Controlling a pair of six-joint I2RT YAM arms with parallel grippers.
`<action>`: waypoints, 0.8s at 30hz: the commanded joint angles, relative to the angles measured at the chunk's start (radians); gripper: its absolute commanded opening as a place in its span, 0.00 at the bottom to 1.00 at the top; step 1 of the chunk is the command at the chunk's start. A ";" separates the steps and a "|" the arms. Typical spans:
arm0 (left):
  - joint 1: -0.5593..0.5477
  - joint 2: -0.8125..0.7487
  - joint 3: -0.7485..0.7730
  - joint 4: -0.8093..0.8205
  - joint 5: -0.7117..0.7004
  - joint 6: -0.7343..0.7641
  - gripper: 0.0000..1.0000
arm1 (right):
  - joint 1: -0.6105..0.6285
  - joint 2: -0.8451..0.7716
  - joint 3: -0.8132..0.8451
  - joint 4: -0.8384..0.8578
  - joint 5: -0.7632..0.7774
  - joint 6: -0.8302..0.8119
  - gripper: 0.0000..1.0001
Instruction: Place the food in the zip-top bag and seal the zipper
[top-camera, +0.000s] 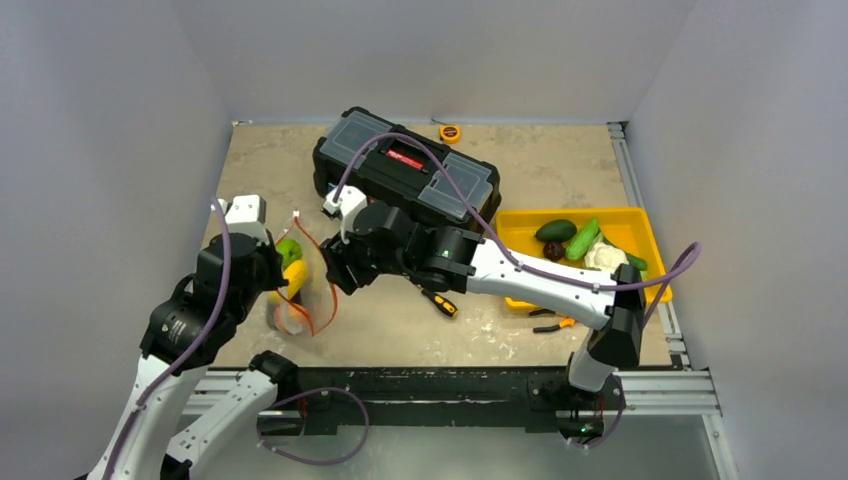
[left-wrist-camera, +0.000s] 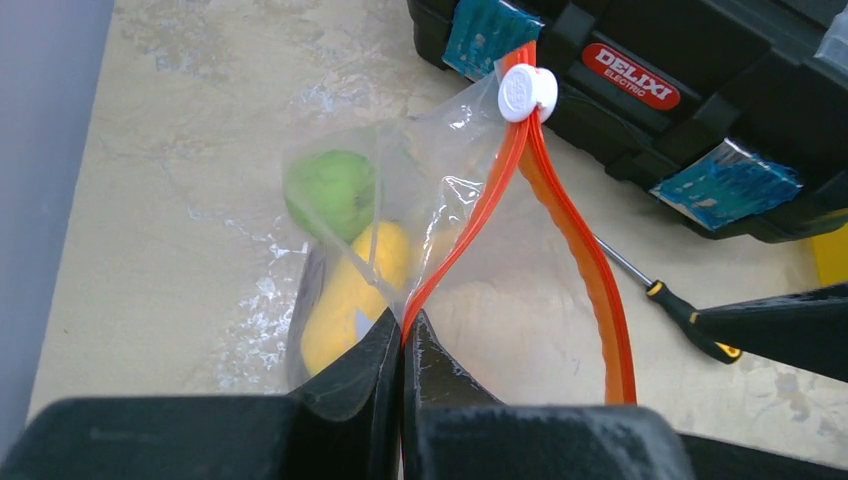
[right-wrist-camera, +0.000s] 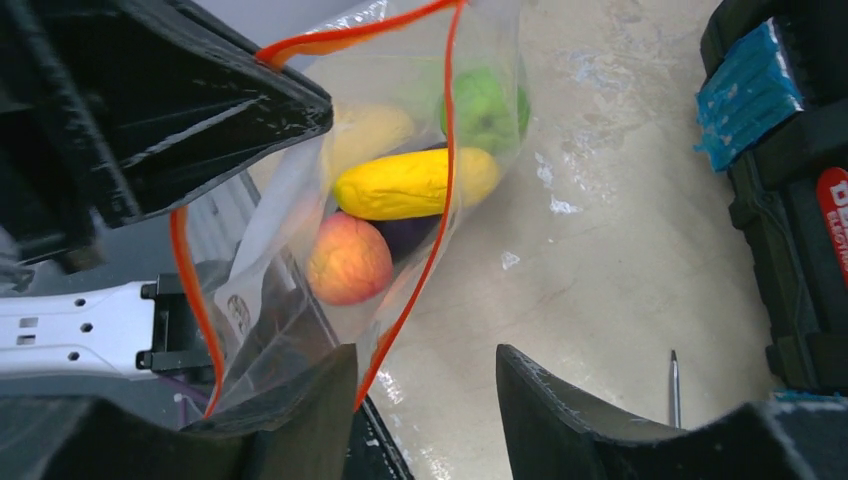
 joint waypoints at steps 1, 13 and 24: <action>-0.004 0.037 -0.028 0.112 -0.042 0.084 0.00 | -0.004 -0.147 -0.024 0.017 0.058 -0.028 0.54; 0.004 0.064 -0.134 0.186 -0.076 0.097 0.00 | -0.220 -0.550 -0.483 0.053 0.545 0.138 0.73; 0.006 0.062 -0.157 0.191 -0.029 0.109 0.00 | -0.731 -0.674 -0.769 0.046 0.483 0.290 0.80</action>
